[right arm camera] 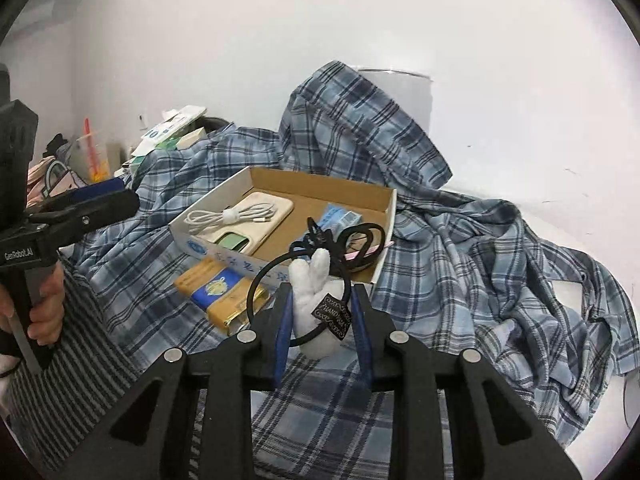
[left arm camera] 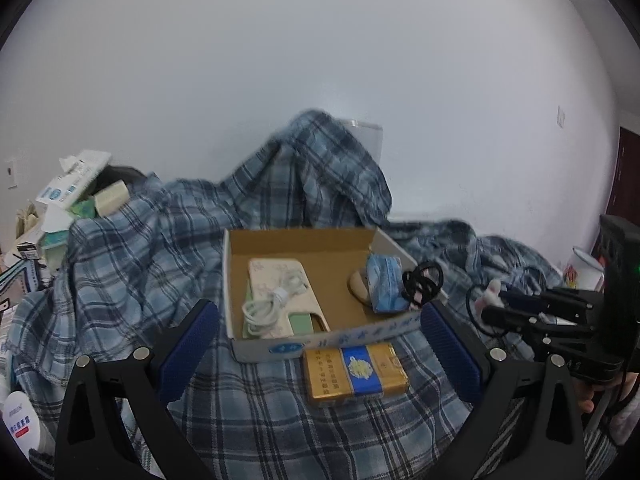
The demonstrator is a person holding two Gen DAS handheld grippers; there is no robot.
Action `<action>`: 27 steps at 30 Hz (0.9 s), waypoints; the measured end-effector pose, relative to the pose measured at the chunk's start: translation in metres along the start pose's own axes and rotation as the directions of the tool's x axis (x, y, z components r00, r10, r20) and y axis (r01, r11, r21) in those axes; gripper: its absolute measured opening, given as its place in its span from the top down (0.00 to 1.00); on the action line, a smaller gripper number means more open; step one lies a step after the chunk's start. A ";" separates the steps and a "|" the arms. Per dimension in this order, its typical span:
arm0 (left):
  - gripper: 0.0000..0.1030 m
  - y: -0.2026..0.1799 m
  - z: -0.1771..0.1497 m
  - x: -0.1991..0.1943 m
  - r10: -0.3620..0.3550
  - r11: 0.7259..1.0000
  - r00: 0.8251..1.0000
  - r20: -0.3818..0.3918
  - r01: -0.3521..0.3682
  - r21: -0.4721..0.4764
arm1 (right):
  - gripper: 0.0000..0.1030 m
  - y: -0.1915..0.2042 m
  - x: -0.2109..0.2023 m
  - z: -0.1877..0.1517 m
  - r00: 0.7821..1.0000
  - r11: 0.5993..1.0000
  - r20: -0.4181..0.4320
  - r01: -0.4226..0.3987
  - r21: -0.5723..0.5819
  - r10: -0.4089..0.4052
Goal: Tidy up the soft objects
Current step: 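Grasp the gold-and-blue cigarette pack with the left tool while the right tool holds the bunny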
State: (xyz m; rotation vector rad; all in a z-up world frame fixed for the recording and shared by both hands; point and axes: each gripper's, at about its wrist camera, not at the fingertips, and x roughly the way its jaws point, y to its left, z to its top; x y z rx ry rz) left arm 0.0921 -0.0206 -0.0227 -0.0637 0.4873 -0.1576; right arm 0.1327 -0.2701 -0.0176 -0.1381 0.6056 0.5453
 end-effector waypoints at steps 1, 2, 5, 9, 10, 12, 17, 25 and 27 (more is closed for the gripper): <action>0.00 -0.002 0.001 0.005 -0.005 1.000 1.000 -0.026 0.005 0.010 | 0.74 0.000 -0.001 -0.001 1.000 1.000 0.004 0.006 0.001 -0.006; 0.00 -0.004 0.001 0.009 -0.005 1.000 0.999 -0.048 0.005 0.015 | 0.74 0.000 -0.001 -0.001 1.000 1.000 0.007 0.010 0.002 -0.010; 0.02 -0.008 0.000 0.023 0.027 1.000 0.992 -0.123 -0.025 0.019 | 0.74 0.000 -0.001 -0.001 1.000 1.000 0.017 0.013 0.005 -0.013; 0.05 -0.021 -0.001 0.045 0.077 0.996 0.973 -0.216 -0.065 0.063 | 0.74 -0.004 -0.002 -0.002 1.000 1.000 0.019 0.001 0.022 -0.002; 0.05 -0.023 -0.001 0.048 0.080 0.996 0.971 -0.227 -0.068 0.058 | 0.74 -0.005 -0.002 -0.002 1.000 1.000 0.022 -0.003 0.031 0.002; 0.05 -0.027 -0.004 0.054 0.060 0.998 0.965 -0.257 -0.052 0.037 | 0.74 -0.007 -0.004 -0.003 1.000 0.999 0.029 -0.010 0.042 0.009; 0.05 -0.035 -0.014 0.077 0.023 0.999 0.931 -0.365 -0.036 -0.028 | 0.74 -0.004 -0.007 -0.004 0.999 1.000 0.046 -0.006 0.025 0.004; 0.05 -0.029 -0.022 0.096 0.022 0.995 0.894 -0.447 -0.062 -0.075 | 0.74 -0.005 -0.012 -0.005 0.997 1.000 0.072 -0.008 0.025 0.006; 0.05 -0.031 -0.025 0.099 0.035 0.995 0.888 -0.458 -0.071 -0.063 | 0.74 -0.005 -0.013 -0.005 0.997 1.000 0.075 -0.006 0.023 0.005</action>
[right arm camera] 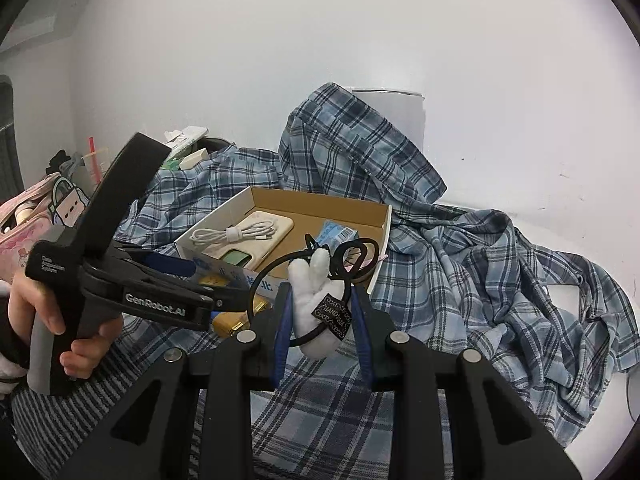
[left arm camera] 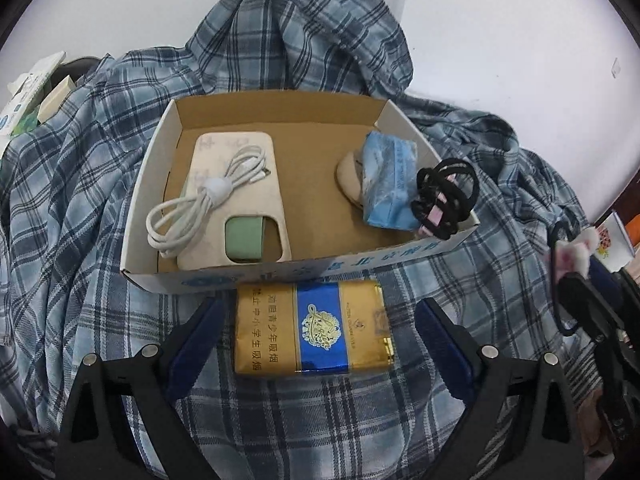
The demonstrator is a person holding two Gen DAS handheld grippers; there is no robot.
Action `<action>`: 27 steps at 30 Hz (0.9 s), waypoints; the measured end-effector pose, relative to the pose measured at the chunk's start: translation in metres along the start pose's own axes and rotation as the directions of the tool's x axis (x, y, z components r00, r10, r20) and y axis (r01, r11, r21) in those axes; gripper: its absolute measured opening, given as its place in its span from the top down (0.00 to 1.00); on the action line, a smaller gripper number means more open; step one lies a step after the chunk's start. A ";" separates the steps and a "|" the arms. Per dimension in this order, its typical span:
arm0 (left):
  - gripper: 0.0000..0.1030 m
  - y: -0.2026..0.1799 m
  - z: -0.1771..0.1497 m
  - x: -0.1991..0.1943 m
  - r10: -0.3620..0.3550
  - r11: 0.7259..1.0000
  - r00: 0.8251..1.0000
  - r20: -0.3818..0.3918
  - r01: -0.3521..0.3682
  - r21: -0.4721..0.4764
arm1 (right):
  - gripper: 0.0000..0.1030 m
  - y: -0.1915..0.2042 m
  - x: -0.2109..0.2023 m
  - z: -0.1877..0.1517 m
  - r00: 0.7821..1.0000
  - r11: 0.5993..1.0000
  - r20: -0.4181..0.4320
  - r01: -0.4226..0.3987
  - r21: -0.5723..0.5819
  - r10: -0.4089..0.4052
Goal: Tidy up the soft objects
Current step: 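Grasp the gold-and-blue cigarette pack with the left tool while the right tool holds the bunny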
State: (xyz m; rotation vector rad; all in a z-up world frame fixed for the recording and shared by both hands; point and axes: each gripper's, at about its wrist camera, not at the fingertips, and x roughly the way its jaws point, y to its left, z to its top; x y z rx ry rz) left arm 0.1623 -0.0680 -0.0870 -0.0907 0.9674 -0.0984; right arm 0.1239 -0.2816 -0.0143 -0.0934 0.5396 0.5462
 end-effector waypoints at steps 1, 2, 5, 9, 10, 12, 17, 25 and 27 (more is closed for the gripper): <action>0.05 -0.002 0.001 0.003 0.005 1.000 1.000 -0.008 -0.005 0.006 | 0.74 0.000 0.000 0.000 1.000 1.000 0.000 0.000 -0.001 0.000; 0.05 -0.003 0.000 0.006 0.008 1.000 1.000 -0.017 -0.008 0.013 | 0.74 0.000 0.000 0.000 1.000 1.000 0.000 0.000 -0.001 0.000; 0.05 -0.007 -0.002 0.013 0.022 0.999 0.999 -0.042 -0.020 0.032 | 0.74 0.000 0.000 0.000 1.000 1.000 -0.002 -0.001 0.003 0.001; 0.05 -0.005 -0.002 0.021 0.031 0.999 0.997 -0.074 -0.029 0.032 | 0.74 -0.001 0.001 0.000 1.000 1.000 -0.002 -0.002 0.009 0.002; 0.05 -0.004 -0.002 0.023 0.031 0.999 0.996 -0.080 -0.029 0.030 | 0.74 -0.002 0.001 0.000 1.000 1.000 -0.002 -0.002 0.010 0.002; 0.05 -0.003 -0.001 0.025 0.028 0.999 0.996 -0.088 -0.026 0.027 | 0.74 -0.002 0.001 0.000 1.000 1.000 -0.004 -0.003 0.009 0.003; 0.15 -0.007 -0.003 0.027 0.061 0.996 0.994 -0.095 -0.055 0.070 | 0.74 -0.002 0.002 -0.001 1.000 1.000 -0.011 -0.002 0.013 0.002; 0.15 -0.016 -0.010 -0.023 -0.062 0.992 0.987 0.145 0.045 0.119 | 0.74 -0.002 -0.001 -0.001 1.000 1.000 0.006 0.007 0.022 -0.007; 0.15 -0.019 -0.014 -0.034 -0.098 0.987 0.975 0.201 0.070 0.142 | 0.74 -0.002 -0.002 -0.001 1.000 1.000 0.012 0.007 0.023 -0.007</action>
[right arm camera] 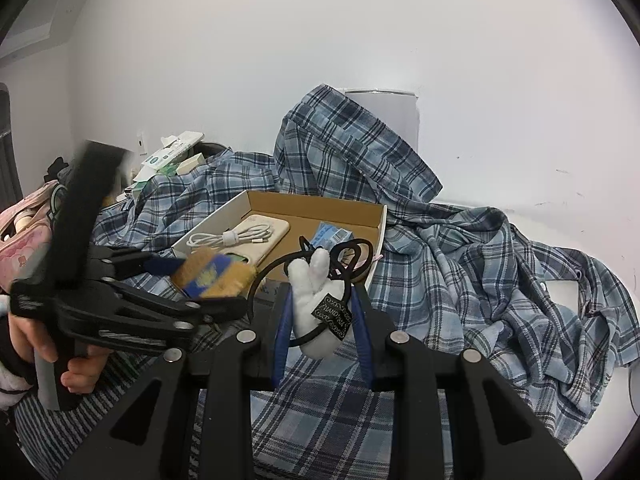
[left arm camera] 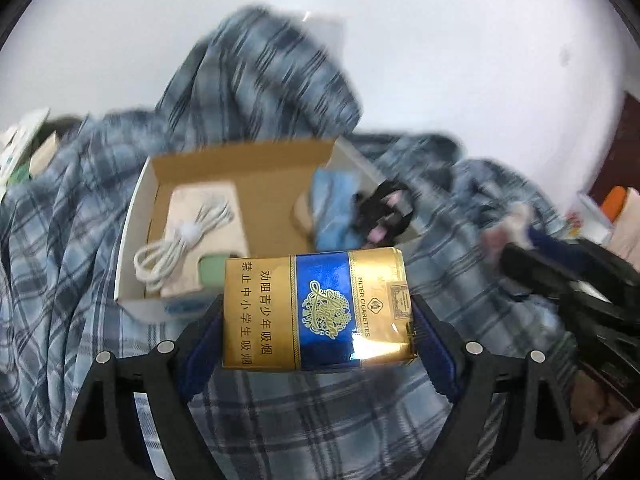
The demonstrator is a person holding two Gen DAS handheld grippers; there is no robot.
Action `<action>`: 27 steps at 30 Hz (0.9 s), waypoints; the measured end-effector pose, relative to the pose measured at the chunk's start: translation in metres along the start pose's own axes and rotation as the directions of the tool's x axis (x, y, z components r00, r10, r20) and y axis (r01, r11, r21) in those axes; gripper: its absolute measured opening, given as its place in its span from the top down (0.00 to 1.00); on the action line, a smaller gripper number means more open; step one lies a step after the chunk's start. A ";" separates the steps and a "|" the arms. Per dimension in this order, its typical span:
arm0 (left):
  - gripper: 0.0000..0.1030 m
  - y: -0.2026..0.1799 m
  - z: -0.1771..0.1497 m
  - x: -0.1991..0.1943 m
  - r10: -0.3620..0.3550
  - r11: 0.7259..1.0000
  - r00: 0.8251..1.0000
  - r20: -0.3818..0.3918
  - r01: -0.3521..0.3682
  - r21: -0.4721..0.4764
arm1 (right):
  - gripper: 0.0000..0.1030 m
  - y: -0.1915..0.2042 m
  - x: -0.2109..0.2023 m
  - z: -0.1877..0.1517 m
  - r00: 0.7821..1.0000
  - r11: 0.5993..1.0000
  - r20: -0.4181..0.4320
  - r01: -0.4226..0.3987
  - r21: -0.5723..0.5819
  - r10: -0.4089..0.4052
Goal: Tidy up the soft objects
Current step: 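Grasp the gold-and-blue cigarette pack with the left tool while the right tool holds the bunny, then carry the pack and bunny over the box and open both tools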
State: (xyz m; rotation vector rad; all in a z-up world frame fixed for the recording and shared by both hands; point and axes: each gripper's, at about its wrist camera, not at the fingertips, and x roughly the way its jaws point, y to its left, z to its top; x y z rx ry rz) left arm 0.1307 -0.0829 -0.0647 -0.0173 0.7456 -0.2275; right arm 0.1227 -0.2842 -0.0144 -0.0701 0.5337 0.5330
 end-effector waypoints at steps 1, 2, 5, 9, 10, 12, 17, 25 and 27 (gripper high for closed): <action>0.15 -0.001 -0.001 -0.006 0.007 1.000 1.000 0.029 -0.007 0.008 | 0.74 0.000 -0.001 0.000 1.000 1.000 0.002 0.001 0.001 -0.001; 0.15 -0.002 -0.001 -0.015 0.006 1.000 0.998 0.068 -0.007 0.014 | 0.74 0.000 -0.001 0.000 1.000 1.000 0.005 0.002 0.001 -0.002; 0.15 -0.009 -0.004 -0.035 0.000 0.999 0.983 0.181 -0.009 0.045 | 0.74 0.000 -0.004 0.000 1.000 1.000 0.017 0.015 0.002 -0.015; 0.15 -0.019 -0.010 -0.058 0.085 0.990 0.949 0.304 -0.116 0.084 | 0.74 0.000 -0.009 0.001 0.999 1.000 0.045 0.025 0.000 -0.025; 0.15 -0.021 -0.011 -0.062 0.078 0.989 0.944 0.320 -0.113 0.093 | 0.73 0.001 -0.009 0.001 0.999 1.000 0.045 0.025 -0.002 -0.025; 0.15 -0.023 -0.011 -0.068 0.070 0.988 0.934 0.349 -0.113 0.104 | 0.73 0.001 -0.009 0.002 0.999 1.000 0.042 0.026 -0.003 -0.025; 0.15 -0.023 -0.012 -0.073 0.051 0.990 0.927 0.372 -0.097 0.106 | 0.73 -0.001 -0.008 0.001 0.999 1.000 0.039 0.029 0.006 -0.030; 0.15 -0.022 -0.013 -0.082 0.062 0.991 0.911 0.409 -0.105 0.084 | 0.73 -0.002 -0.001 -0.001 0.999 0.999 0.014 0.034 0.013 -0.034; 0.15 -0.026 -0.012 -0.089 0.080 0.987 0.901 0.427 -0.132 0.094 | 0.73 -0.002 -0.001 -0.001 0.999 0.999 0.013 0.034 0.017 -0.034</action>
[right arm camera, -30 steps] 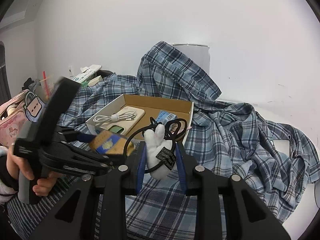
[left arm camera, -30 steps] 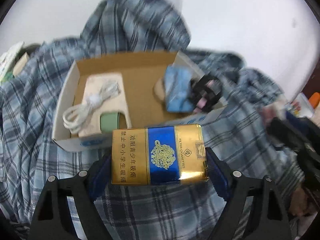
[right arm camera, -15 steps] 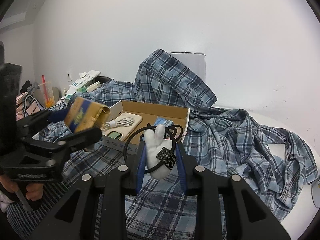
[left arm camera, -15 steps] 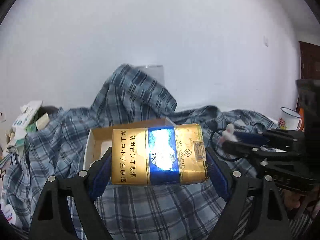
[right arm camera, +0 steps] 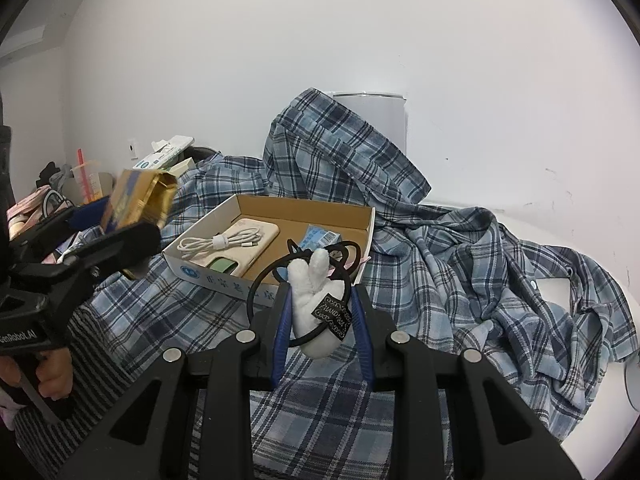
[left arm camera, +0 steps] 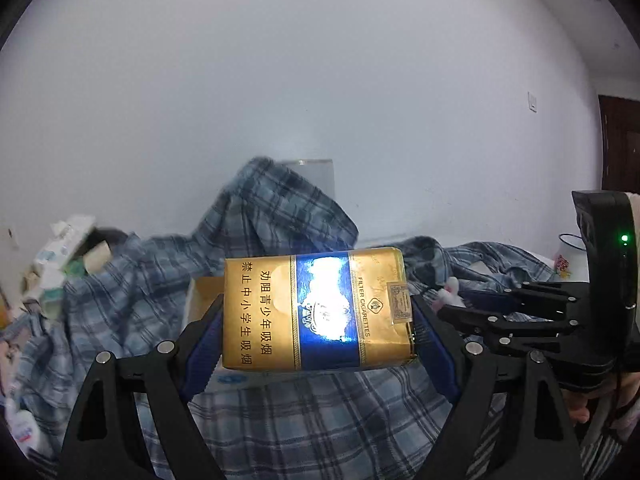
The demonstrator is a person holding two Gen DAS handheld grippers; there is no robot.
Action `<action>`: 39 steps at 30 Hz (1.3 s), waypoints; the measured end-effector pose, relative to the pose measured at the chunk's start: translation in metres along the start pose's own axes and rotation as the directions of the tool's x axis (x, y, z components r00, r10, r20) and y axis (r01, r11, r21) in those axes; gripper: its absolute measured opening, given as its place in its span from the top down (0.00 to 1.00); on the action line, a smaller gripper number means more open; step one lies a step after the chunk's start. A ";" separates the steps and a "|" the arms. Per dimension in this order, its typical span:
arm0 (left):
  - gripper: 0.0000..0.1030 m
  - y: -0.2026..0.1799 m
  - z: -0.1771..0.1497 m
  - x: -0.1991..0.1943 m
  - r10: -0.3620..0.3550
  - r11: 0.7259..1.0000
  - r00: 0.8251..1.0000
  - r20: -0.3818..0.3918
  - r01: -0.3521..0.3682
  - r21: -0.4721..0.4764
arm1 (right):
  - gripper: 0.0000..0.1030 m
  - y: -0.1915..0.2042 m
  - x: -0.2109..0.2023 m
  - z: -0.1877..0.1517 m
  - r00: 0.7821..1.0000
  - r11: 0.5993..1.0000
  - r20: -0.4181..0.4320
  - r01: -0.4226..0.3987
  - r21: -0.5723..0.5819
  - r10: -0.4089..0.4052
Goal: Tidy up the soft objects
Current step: 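Carry the pack and bunny over the box and open both tools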
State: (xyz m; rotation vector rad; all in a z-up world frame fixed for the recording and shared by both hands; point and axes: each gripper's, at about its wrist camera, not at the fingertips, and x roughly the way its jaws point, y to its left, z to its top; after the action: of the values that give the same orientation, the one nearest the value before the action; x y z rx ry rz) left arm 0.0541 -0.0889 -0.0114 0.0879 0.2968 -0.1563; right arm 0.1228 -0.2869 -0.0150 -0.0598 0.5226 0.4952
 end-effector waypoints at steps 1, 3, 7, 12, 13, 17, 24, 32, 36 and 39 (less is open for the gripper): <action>0.15 -0.002 0.006 -0.004 0.004 1.000 1.000 0.012 -0.004 0.023 | 0.73 -0.001 -0.001 0.000 1.000 1.000 0.002 -0.001 0.006 0.001; 0.15 -0.004 0.020 -0.013 0.014 0.998 0.999 0.042 -0.017 0.054 | 0.73 -0.004 -0.005 0.003 1.000 1.000 0.013 0.000 0.024 0.000; 0.15 0.002 0.058 -0.024 0.054 0.997 0.992 0.118 -0.061 0.056 | 0.73 -0.002 -0.013 0.019 0.999 0.999 0.034 -0.006 0.037 0.005; 0.15 0.020 0.103 -0.018 0.126 0.992 0.976 0.176 -0.128 -0.002 | 0.73 0.009 -0.023 0.064 0.992 1.000 0.124 0.010 -0.002 -0.010; 0.15 0.028 0.113 -0.011 0.143 0.990 0.973 0.182 -0.141 -0.024 | 0.73 0.011 -0.023 0.077 0.989 1.000 0.149 0.008 -0.007 -0.007; 0.15 0.056 0.133 0.023 0.164 0.985 0.977 0.135 -0.155 -0.077 | 0.73 0.014 -0.009 0.121 0.977 0.999 0.210 0.033 -0.012 -0.030; 0.15 0.094 0.107 0.092 0.093 0.984 0.991 -0.096 -0.106 -0.145 | 0.73 0.006 0.042 0.156 0.973 0.995 0.216 0.062 0.074 -0.077; 0.15 0.105 0.064 0.138 0.149 0.980 0.965 -0.215 -0.173 -0.099 | 0.73 -0.005 0.102 0.122 0.990 0.991 0.119 0.065 0.116 -0.079; 0.15 0.108 0.055 0.152 0.153 0.979 0.958 -0.243 -0.180 -0.095 | 0.73 0.001 0.123 0.104 0.995 0.996 0.052 0.084 0.040 -0.086; 0.15 0.112 0.051 0.158 0.143 0.980 0.955 -0.260 -0.174 -0.099 | 0.73 -0.003 0.137 0.099 0.997 0.996 0.014 0.076 0.041 -0.077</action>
State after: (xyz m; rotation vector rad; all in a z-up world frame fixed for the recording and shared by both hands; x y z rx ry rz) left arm 0.2365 -0.0061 -0.0023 0.0105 0.5502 0.0341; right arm 0.2732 -0.2118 0.0036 -0.0372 0.5135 0.4097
